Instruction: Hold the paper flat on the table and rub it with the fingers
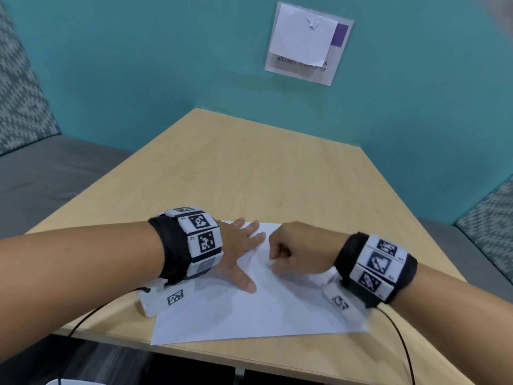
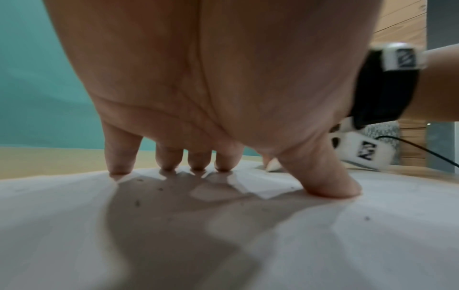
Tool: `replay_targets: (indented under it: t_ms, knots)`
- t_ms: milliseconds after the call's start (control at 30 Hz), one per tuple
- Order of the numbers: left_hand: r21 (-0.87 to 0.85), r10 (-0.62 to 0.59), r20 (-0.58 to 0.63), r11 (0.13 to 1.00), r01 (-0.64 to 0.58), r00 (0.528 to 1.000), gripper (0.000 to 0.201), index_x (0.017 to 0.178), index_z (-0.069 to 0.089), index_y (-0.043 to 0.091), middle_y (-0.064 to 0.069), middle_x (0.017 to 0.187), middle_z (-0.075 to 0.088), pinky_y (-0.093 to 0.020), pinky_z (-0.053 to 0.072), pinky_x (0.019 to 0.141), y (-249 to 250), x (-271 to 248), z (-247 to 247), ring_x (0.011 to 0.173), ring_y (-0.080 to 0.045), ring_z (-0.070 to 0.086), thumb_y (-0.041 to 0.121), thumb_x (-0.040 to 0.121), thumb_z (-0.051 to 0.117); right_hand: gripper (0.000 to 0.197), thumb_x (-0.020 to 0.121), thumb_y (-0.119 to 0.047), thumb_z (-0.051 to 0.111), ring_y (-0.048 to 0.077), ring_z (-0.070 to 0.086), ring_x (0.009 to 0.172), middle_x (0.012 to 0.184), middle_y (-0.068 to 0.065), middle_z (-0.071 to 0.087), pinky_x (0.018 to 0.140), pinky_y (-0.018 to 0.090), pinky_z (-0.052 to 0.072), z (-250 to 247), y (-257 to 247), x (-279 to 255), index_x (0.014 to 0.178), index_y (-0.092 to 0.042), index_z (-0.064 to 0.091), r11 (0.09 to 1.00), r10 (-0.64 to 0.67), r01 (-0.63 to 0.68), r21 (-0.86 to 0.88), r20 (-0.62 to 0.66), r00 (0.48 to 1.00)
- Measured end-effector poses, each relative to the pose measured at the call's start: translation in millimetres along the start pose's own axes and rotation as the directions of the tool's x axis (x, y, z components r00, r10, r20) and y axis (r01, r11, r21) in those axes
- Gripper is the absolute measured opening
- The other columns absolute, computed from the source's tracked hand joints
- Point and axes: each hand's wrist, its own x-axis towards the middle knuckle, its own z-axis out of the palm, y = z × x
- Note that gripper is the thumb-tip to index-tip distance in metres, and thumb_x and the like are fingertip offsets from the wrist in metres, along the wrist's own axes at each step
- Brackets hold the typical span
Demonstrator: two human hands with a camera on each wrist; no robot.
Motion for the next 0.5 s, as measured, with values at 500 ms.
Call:
replay_targets:
  t_ms: [500]
  knots:
    - [-0.028,0.006,0.003,1.000,-0.006,1.000,0.114,0.156,-0.017,0.026,0.003,0.164,-0.024,-0.057,0.009,0.121,-1.3,0.3,-0.8,0.152,-0.023,-0.017,0.077,0.082,0.051,0.011,0.086,-0.024,0.058,0.012,0.052,0.067,0.071,-0.008,0.059,0.065,0.027,0.046,10.8,-10.5,-9.3,0.083,-0.014,0.062,0.999,-0.050,0.050,-0.013,0.036,0.998]
